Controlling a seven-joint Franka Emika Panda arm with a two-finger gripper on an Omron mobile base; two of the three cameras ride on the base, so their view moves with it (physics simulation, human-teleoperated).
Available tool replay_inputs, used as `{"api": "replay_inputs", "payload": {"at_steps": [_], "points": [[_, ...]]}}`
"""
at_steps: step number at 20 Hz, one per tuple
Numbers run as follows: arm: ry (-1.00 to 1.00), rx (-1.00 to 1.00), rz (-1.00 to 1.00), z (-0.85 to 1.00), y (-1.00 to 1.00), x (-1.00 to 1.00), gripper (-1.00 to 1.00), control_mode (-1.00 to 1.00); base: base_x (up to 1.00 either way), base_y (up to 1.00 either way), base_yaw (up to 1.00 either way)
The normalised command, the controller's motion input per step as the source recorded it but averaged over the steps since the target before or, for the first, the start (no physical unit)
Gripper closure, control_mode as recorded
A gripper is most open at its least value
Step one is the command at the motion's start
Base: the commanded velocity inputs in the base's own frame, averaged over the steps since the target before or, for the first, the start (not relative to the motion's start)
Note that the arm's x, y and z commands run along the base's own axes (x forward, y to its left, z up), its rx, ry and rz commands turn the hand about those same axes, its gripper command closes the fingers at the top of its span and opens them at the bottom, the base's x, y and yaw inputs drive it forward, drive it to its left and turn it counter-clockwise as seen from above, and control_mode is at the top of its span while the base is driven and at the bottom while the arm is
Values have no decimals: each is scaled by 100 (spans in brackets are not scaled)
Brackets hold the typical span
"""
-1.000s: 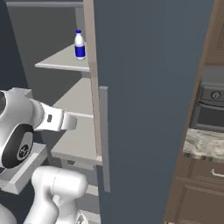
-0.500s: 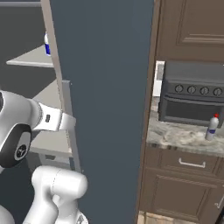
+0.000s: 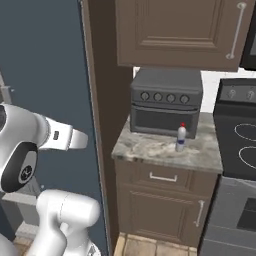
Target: Take the bottled waters from the counter and place them in the freezer to freeze. Close the freezer door after placing the bottles.
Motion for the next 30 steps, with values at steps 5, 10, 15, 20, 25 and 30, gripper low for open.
{"api": "replay_inputs", "payload": {"at_steps": [5,10,15,20,25,30], "points": [[0,0,0,0,0,0,-100,100,0,-87,-5],[0,0,0,0,0,0,-100,100,6,-86,-5],[0,0,0,0,0,0,-100,100,18,-75,-4],[0,0,0,0,0,0,-100,100,27,-66,0],[0,0,0,0,0,0,-100,100,28,-47,0],[0,0,0,0,0,0,-100,100,20,-16,0]]}}
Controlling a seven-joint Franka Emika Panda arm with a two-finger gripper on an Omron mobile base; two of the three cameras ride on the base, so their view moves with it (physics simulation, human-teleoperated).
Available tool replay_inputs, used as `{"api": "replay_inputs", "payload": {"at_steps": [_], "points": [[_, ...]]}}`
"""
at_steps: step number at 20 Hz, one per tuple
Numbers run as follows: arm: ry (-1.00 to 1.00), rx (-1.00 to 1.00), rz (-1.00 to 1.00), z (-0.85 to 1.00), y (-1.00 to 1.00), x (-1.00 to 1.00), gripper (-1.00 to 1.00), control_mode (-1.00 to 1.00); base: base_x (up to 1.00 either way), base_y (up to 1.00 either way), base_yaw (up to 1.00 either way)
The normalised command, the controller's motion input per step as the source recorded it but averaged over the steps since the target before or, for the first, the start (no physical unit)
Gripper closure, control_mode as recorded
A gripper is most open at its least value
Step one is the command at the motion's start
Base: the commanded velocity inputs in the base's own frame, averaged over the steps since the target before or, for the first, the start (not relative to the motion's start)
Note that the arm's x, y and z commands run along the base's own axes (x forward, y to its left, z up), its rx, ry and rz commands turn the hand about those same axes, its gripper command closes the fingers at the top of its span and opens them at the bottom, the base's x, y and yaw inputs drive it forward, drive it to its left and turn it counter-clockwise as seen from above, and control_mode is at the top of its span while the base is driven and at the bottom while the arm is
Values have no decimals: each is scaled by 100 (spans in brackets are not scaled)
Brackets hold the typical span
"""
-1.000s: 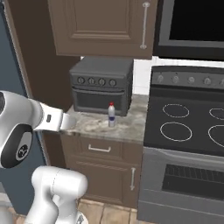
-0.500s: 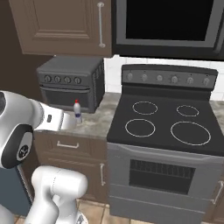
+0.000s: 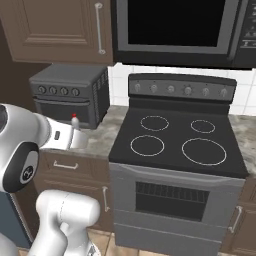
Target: Take the bottled waters from the counter and place them in the freezer to freeze. Close the freezer door after placing the bottles.
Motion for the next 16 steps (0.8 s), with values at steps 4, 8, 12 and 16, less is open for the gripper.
{"api": "replay_inputs", "payload": {"at_steps": [4,8,12,16], "points": [[0,0,0,0,0,0,-100,100,40,0,0],[0,0,0,0,0,0,-100,100,49,0,0],[0,0,0,0,0,0,-100,100,50,0,0],[0,0,0,0,0,0,-100,100,41,0,0]]}}
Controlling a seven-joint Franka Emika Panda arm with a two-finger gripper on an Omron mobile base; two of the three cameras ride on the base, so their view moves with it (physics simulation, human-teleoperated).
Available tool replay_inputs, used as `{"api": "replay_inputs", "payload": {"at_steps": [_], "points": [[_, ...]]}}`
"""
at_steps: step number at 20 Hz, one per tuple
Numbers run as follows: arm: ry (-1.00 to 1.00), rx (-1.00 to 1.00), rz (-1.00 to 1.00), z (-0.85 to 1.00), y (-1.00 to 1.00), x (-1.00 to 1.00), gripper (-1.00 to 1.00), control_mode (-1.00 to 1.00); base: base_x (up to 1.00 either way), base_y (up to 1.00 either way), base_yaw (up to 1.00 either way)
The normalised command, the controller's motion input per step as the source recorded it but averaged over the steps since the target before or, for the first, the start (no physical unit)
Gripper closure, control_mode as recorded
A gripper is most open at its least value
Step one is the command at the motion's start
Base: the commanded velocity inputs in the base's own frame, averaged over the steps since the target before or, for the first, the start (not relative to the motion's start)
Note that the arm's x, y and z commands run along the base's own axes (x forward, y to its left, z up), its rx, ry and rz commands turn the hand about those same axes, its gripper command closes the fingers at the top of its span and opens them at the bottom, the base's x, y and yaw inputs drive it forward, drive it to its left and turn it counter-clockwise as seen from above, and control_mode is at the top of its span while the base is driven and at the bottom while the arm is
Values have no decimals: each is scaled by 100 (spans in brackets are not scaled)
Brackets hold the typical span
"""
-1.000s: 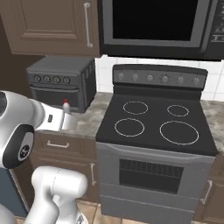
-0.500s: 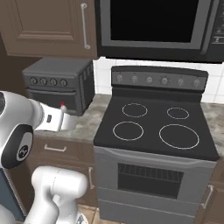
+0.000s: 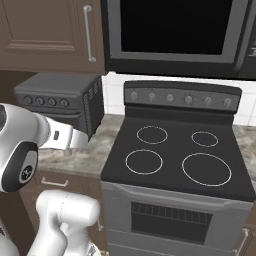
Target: Take the bottled waters from the counter and place them in the freezer to freeze. Close the freezer door after placing the bottles.
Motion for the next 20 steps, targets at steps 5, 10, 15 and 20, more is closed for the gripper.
{"api": "replay_inputs", "payload": {"at_steps": [5,10,15,20], "points": [[0,0,0,0,0,0,-100,100,24,0,0],[0,0,0,0,0,0,-100,100,7,0,0],[0,0,0,0,0,0,-100,100,5,0,0],[0,0,0,0,0,0,-100,100,17,0,0]]}}
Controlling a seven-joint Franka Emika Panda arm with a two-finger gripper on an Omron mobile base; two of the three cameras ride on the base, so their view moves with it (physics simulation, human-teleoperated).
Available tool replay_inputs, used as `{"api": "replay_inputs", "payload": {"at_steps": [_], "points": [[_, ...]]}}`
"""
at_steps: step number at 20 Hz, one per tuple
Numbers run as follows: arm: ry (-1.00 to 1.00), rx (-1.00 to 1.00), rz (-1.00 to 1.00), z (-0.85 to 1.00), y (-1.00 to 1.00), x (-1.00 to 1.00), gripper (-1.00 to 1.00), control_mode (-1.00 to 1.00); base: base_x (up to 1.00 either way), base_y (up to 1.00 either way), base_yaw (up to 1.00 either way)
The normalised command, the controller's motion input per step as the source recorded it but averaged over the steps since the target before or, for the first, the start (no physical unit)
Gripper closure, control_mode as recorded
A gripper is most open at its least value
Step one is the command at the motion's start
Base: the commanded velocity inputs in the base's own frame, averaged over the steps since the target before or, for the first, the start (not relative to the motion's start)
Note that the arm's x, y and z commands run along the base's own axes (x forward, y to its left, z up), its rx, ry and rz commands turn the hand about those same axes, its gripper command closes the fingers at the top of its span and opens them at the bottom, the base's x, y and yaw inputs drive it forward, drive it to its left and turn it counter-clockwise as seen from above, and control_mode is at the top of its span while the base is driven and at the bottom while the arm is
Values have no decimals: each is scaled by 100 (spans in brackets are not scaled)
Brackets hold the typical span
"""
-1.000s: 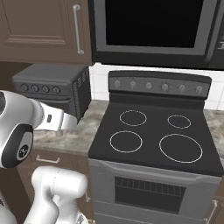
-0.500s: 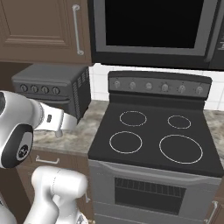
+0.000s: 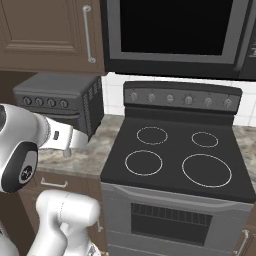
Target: Take the bottled waters from the counter and place them in the freezer to freeze. Close the freezer door after placing the bottles.
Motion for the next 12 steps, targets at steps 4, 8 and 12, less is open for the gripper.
{"api": "replay_inputs", "payload": {"at_steps": [4,8,12], "points": [[0,0,0,0,0,0,-100,100,7,0,0],[0,0,0,0,0,0,-100,100,10,0,0],[0,0,0,0,0,0,-100,100,3,1,0]]}}
